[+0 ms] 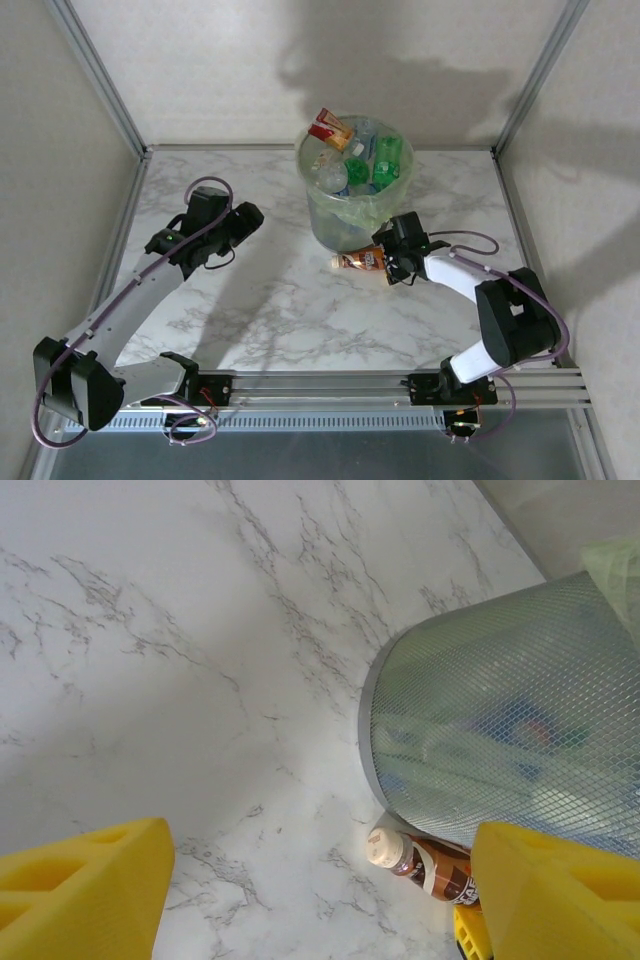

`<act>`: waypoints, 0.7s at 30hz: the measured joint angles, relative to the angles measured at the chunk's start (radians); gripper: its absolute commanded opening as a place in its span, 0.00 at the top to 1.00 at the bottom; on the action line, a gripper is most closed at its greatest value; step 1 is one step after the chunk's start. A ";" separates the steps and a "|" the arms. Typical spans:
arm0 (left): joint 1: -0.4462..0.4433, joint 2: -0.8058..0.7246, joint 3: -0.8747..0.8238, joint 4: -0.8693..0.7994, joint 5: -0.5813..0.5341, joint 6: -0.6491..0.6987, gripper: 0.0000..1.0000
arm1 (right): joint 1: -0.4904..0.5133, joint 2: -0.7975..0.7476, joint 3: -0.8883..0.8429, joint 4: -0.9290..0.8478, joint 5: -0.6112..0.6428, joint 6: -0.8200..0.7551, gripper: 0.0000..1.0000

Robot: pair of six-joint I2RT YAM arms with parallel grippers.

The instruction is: Put the plastic bottles in the bin

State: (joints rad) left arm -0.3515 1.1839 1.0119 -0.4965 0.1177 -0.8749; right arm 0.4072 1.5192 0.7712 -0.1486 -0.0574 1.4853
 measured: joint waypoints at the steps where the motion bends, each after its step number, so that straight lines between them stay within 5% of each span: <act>1: 0.000 0.001 0.000 0.000 0.000 0.000 0.22 | -0.002 0.005 0.001 0.003 0.000 0.000 0.21; 14: 0.000 0.002 0.000 0.002 0.000 0.000 0.22 | -0.031 0.056 0.003 0.002 -0.041 -0.023 0.37; 21: 0.000 0.002 0.000 0.007 0.000 -0.001 0.23 | -0.035 -0.055 0.001 -0.058 -0.012 -0.082 0.45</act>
State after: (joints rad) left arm -0.3515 1.1854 1.0119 -0.4892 0.1177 -0.8757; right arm 0.3725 1.4639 0.7719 -0.2062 -0.0696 1.4036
